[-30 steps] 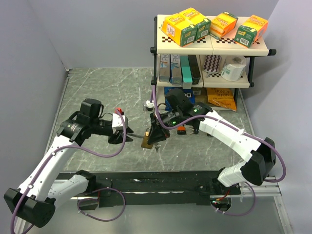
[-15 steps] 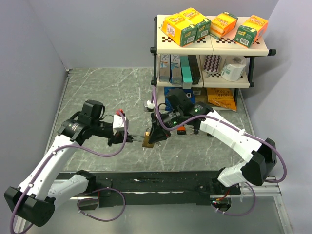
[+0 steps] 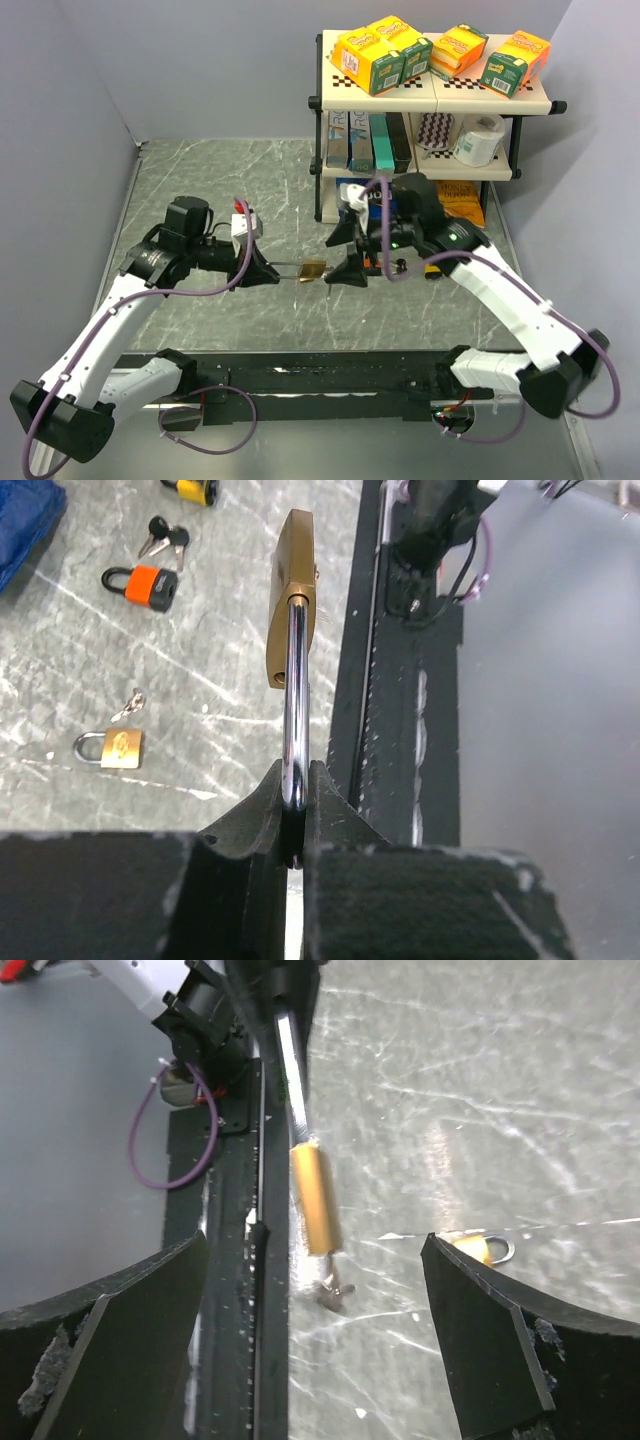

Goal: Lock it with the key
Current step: Lock the lock.

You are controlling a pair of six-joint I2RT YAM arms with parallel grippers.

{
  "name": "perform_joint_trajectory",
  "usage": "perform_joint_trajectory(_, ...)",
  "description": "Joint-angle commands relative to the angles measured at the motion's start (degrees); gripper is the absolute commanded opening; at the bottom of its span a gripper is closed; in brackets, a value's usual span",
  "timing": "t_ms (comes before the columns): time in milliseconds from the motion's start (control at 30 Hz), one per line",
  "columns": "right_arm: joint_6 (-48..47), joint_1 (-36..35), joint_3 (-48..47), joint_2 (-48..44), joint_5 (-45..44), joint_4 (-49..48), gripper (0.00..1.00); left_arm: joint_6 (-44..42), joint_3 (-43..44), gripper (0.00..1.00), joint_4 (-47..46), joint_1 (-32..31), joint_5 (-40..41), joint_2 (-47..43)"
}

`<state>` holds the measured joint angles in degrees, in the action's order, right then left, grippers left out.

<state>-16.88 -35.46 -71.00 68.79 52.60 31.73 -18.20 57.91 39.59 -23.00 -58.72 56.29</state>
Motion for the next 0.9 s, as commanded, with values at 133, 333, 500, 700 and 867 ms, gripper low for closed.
perform_joint_trajectory(133,-6.4,0.0,7.9,-10.1,3.4,-8.0,0.99,10.4,3.5,0.01,-11.2,-0.1,-8.1,-2.6)
perform_joint_trajectory(333,-9.9,-0.5,8.6,-9.4,5.9,-8.1,0.99,12.7,2.9,0.01,-12.7,-0.4,-10.7,-2.4)
perform_joint_trajectory(500,-7.6,-1.4,9.4,-6.9,6.5,-13.3,0.97,15.6,1.5,0.01,-15.2,-0.7,-10.9,-2.9)
perform_joint_trajectory(700,-4.8,-3.1,10.7,-5.2,6.0,-18.6,0.83,17.8,1.2,0.01,-18.1,-1.1,-10.7,-3.5)
perform_joint_trajectory(867,-2.7,-4.5,10.5,-4.5,6.5,-20.5,0.62,21.4,0.3,0.01,-20.8,-1.3,-10.8,-3.6)
